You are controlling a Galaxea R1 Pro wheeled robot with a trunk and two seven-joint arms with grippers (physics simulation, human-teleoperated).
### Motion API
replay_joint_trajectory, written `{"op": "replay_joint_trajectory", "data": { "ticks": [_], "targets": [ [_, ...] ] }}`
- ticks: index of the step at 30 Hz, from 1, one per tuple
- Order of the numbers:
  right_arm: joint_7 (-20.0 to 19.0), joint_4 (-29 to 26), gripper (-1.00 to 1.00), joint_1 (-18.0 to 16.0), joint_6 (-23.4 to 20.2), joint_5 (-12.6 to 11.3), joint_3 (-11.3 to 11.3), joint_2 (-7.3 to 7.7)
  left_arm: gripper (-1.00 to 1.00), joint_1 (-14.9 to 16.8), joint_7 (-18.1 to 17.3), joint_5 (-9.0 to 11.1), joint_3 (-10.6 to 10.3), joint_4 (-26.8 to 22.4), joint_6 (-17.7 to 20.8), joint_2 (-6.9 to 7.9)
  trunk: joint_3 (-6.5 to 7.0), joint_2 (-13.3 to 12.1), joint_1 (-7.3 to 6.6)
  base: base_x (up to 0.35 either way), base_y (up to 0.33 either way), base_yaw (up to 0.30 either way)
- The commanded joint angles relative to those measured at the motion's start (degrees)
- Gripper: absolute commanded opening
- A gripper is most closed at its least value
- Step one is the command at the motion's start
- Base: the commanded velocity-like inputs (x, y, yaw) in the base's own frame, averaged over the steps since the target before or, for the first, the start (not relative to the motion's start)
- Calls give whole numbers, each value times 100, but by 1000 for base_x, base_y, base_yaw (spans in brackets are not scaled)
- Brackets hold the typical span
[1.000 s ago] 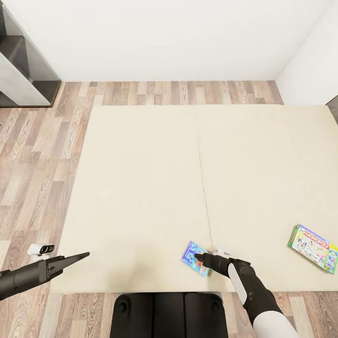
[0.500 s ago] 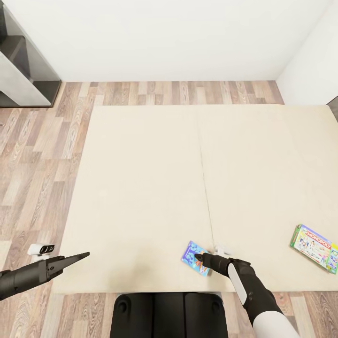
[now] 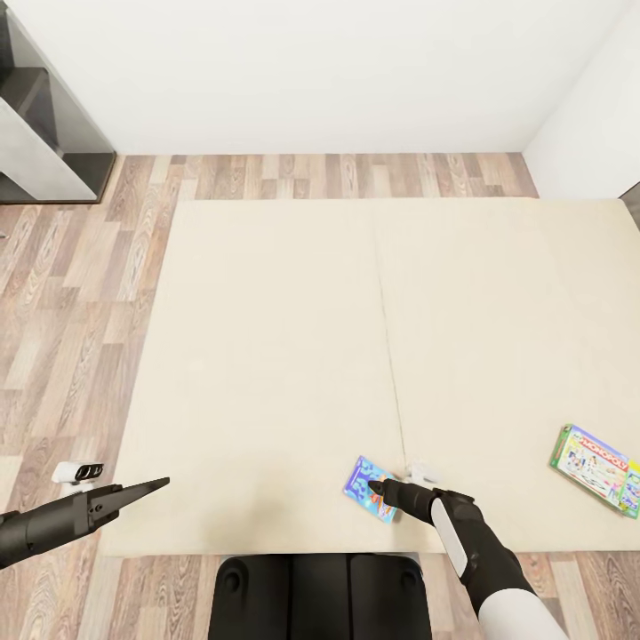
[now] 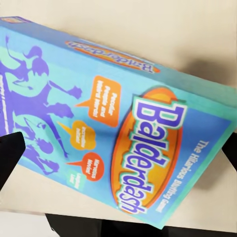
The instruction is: Put all the toys in the child's room - the three board games (two on the bed and one on the table), the two jigsaw puzzles on the table, and the tennis ball on the table - inside the toy box on the table in the child's room.
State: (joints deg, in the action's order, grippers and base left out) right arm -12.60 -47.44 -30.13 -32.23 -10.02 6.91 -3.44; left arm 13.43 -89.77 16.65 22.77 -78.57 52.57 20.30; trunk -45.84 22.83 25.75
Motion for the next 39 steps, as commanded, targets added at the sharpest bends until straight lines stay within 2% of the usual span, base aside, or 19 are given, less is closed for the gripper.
{"op": "replay_joint_trajectory", "data": {
  "ticks": [1, 39],
  "targets": [
    [-23, -7, 100, -1, -38, -9, 29, -7, 100, 2, -23, -4, -1, 0, 61, 1, -6, 9, 3, 0, 86, 0],
    [-23, -9, 100, -1, -38, -9, 29, -10, 100, 2, -23, -4, -1, 0, 59, 1, -6, 9, 3, 0, 12, 0]
  ]
}}
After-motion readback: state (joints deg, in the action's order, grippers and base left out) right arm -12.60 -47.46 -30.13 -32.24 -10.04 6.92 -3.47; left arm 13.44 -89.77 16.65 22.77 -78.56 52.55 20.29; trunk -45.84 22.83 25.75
